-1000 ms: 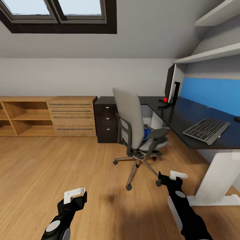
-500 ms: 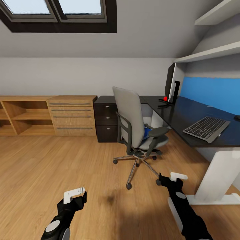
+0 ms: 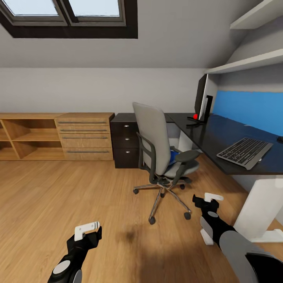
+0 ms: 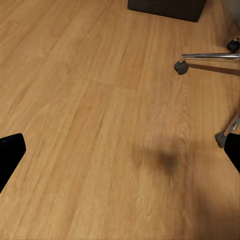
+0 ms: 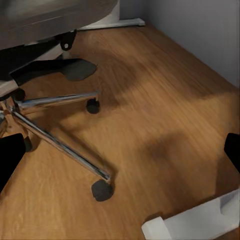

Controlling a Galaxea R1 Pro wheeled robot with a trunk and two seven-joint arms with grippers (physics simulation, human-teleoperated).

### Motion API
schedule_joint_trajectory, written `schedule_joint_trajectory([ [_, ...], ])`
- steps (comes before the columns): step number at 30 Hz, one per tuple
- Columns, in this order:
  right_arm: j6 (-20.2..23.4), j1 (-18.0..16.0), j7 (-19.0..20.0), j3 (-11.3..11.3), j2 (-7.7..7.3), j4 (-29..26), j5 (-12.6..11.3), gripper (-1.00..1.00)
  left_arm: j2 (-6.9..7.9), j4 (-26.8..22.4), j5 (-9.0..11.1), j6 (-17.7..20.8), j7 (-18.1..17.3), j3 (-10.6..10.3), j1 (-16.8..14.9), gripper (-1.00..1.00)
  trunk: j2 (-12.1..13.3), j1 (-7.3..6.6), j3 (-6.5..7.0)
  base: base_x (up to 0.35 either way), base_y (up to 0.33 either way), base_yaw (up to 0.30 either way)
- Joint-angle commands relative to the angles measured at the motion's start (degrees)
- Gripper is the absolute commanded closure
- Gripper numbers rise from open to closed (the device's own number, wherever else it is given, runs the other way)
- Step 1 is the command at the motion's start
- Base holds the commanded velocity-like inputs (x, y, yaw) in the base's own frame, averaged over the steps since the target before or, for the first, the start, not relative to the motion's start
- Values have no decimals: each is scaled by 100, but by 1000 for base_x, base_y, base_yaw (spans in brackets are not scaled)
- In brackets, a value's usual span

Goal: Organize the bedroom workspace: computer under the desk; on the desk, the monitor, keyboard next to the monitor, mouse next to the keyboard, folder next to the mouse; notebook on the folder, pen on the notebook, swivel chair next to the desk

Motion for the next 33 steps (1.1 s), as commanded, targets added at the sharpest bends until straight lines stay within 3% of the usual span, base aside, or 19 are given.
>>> schedule_joint_trajectory([
  [1,-188,-102,12,-6,-5,215,-34,-100,-2,-3,28,22,22,1,0,-100,-2,1,-5,213,0,0],
  [9,-454,-258,12,31,12,547,-26,-100,-2,22,23,11,22,2,6,-100,-2,1,-5,279,0,0],
  [33,-662,-272,16,10,-12,547,-48,-100,-2,42,5,35,17,0,45,-100,-2,1,-5,211,-18,0],
])
